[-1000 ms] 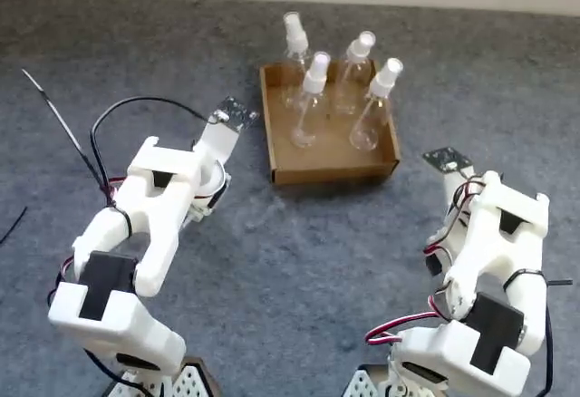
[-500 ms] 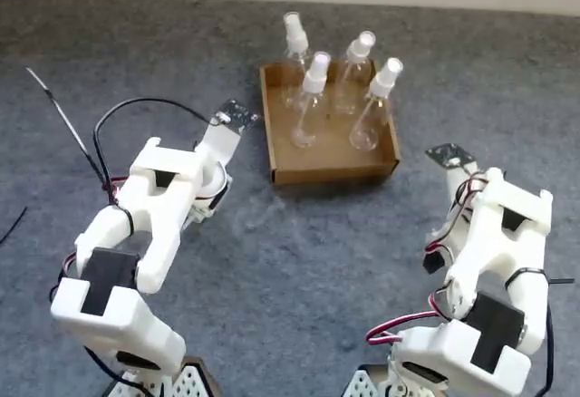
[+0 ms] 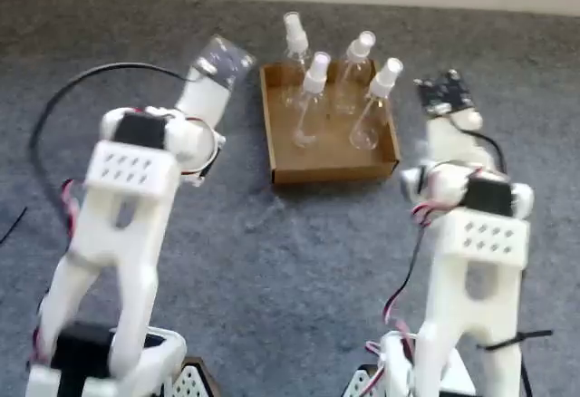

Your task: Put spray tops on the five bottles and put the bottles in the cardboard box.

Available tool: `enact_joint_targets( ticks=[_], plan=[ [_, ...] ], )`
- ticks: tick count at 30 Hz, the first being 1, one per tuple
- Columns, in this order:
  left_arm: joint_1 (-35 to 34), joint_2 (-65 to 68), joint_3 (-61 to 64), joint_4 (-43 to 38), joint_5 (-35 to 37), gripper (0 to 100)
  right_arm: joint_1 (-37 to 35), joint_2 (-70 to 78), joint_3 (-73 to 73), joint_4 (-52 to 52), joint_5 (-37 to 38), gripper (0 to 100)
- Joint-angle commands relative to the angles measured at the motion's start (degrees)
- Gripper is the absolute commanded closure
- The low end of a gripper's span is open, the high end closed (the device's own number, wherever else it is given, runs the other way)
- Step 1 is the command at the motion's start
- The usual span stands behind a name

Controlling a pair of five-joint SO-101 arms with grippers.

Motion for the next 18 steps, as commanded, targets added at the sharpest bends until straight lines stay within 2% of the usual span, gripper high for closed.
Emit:
enact_joint_targets(
  ticks=[1, 3, 9, 14, 18],
  plan=[
    [0.4, -14.0, -4.1, 1.0, 4.7, 100, -11.2, -5.1, 2.1, -5.9, -12.0, 99.5],
    [0.6, -20.4, -4.4, 0.4, 8.0, 100, -17.1, -6.1, 5.1, -10.4, -15.6, 99.5],
    [0.7, -34.2, -5.1, -11.2, 13.5, 100, -31.8, -11.0, 17.2, -23.0, -18.4, 99.5],
    [1.7, -35.9, -5.0, -21.1, 19.0, 100, -35.9, -18.6, 28.3, -32.3, -19.7, 99.5],
    [9.9, -35.8, -4.6, -25.9, 19.7, 100, -36.3, -26.5, 35.1, -33.4, -19.5, 99.5]
  ],
)
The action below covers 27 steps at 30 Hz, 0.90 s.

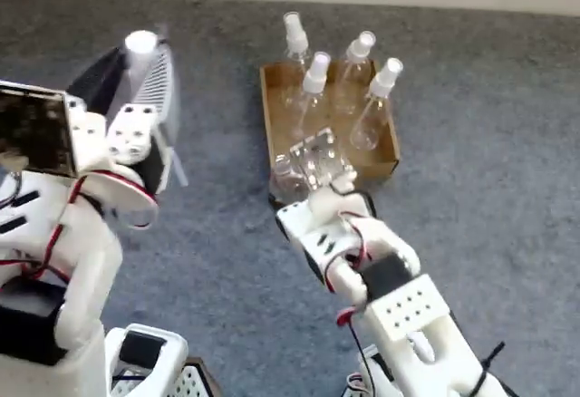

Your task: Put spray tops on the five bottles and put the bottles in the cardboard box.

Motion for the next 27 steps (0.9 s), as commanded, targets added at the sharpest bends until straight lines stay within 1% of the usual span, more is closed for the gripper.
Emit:
enact_joint_targets(
  ticks=[1, 3, 5, 10, 15, 18, 22, 25, 27],
  plan=[
    [8.7, -0.6, -1.6, -4.7, 0.8, 100, -0.7, -8.5, 3.6, -2.2, -0.4, 99.5],
    [13.3, -0.6, 0.0, -6.9, 0.6, 100, -0.7, -13.6, 6.2, -2.2, -0.6, 99.5],
    [16.4, -0.6, 3.1, -10.1, 0.6, 100, -0.7, -18.9, 9.3, -2.2, -0.6, 99.5],
    [20.6, -0.6, 10.0, -15.1, 0.6, 100, -0.7, -29.1, 15.6, -2.1, -0.6, 99.5],
    [22.8, -0.6, 12.5, -15.9, 0.8, 100, -0.7, -31.2, 17.4, -1.9, -0.6, 99.5],
    [22.6, -0.2, 14.6, -19.4, 0.7, 99, -0.7, -31.4, 17.5, -1.9, -0.6, 99.5],
    [22.4, 5.1, 15.1, -25.0, 0.5, 99, -0.7, -31.4, 17.5, -1.9, -0.6, 99.5],
    [22.4, 9.5, 14.7, -27.6, 0.4, 99, -0.7, -31.4, 17.5, -1.9, -0.6, 99.5],
    [22.3, 11.6, 13.1, -27.9, 0.4, 99, -0.7, -31.4, 17.5, -1.9, -0.6, 99.5]
  ],
)
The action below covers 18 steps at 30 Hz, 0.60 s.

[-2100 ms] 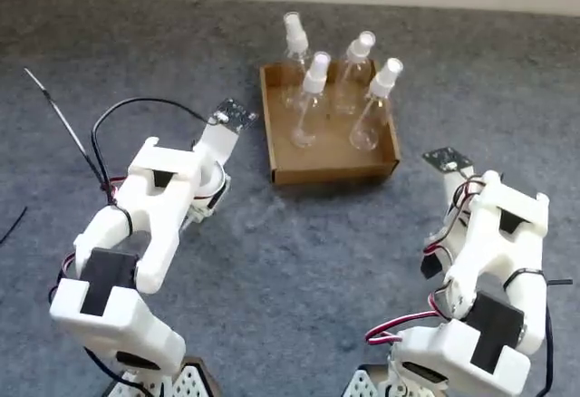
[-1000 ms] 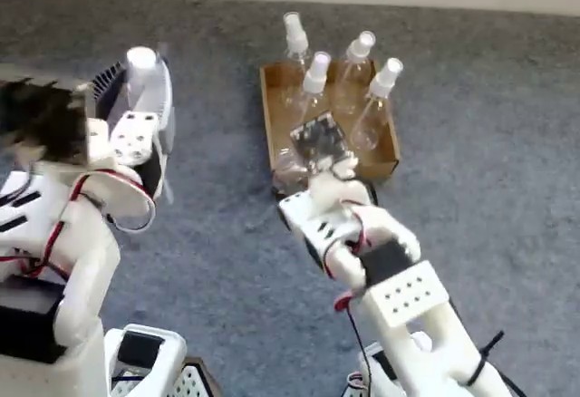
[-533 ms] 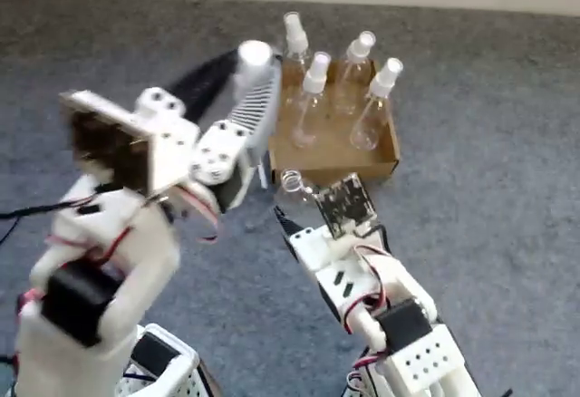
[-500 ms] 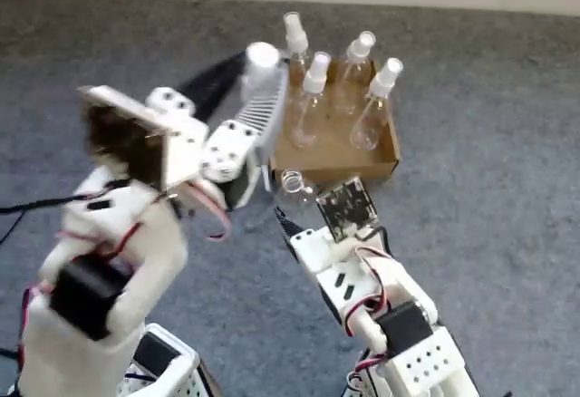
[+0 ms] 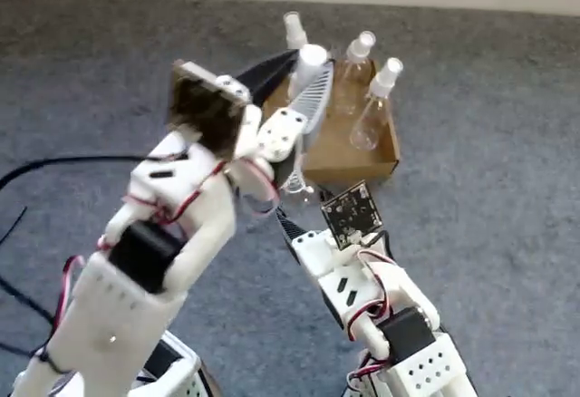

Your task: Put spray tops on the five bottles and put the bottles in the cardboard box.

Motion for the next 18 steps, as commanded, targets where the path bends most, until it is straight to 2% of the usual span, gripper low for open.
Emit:
enact_joint_targets(
  ticks=[1, 11, 18],
  plan=[
    [0.1, 3.1, -2.7, -2.3, 0.3, 99, -0.6, -0.7, -0.5, -1.5, -0.5, 99.5],
    [-5.1, 4.0, -3.7, -2.6, 0.4, 99, -0.6, -0.7, -0.5, -1.6, -0.5, 99.5],
    [-4.9, 4.1, -5.8, -2.3, 0.4, 99, -0.7, -0.7, -0.5, -1.6, -0.5, 99.5]
  ],
)
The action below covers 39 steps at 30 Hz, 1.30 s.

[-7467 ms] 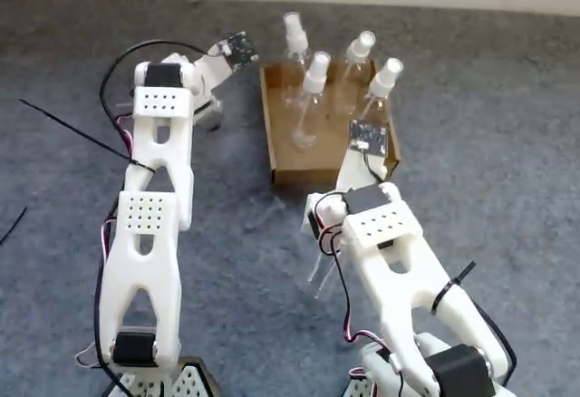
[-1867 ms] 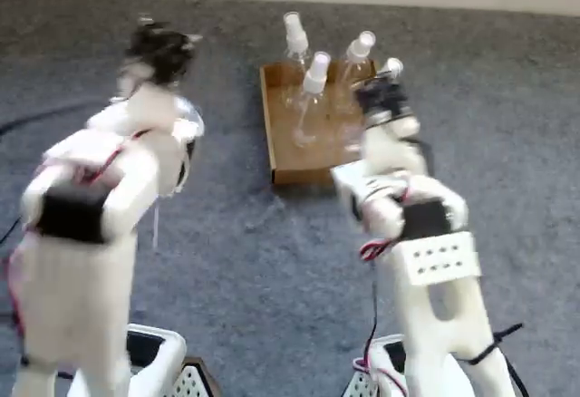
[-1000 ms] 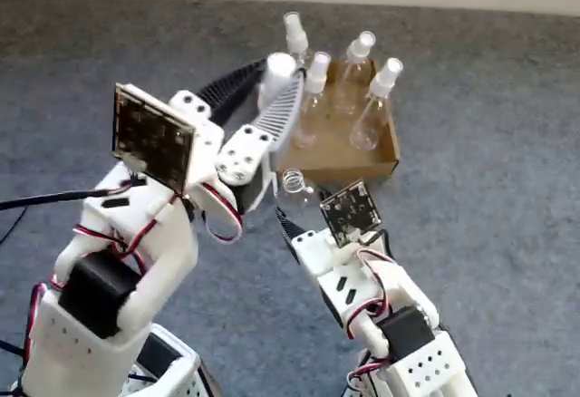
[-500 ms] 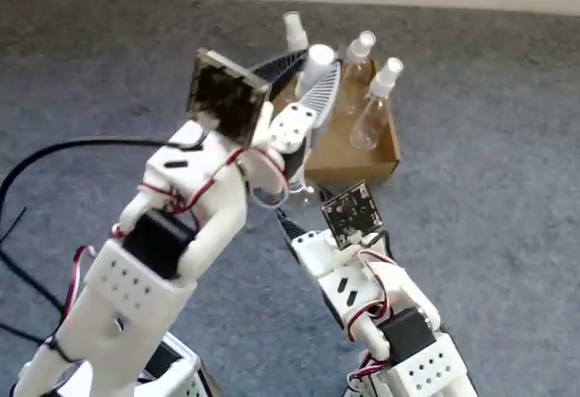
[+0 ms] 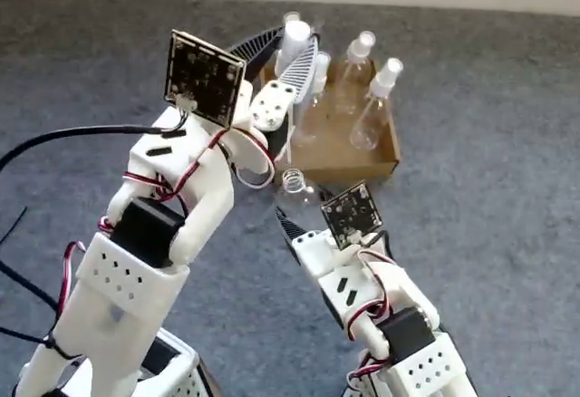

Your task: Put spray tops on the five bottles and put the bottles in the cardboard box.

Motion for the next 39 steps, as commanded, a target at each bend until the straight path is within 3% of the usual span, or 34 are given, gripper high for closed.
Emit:
enact_joint_targets(
  ticks=[1, 14, 26, 29, 34, 39],
  plan=[
    [-0.2, 0.2, -2.1, -1.2, 0.5, 99, -0.7, -0.7, -0.5, -1.6, -0.5, 99.5],
    [3.3, -1.5, 13.9, 0.4, 0.7, 99, -0.4, -0.7, -0.5, -1.6, -0.6, 99.5],
    [6.9, -22.0, 31.4, 5.0, 0.7, 99, 1.9, -0.8, -1.0, -1.7, -0.2, 99.3],
    [6.9, -22.0, 32.3, 5.0, 0.7, 98, 2.3, -0.8, -1.0, -1.8, -0.5, 99.3],
    [6.9, -22.3, 32.0, 5.3, 0.7, 86, 2.2, -0.8, -1.0, -5.5, -0.6, 99.4],
    [6.8, -22.4, 25.8, 8.9, 0.5, 85, 2.2, -0.8, -0.6, -8.0, -0.6, 99.4]
  ],
)
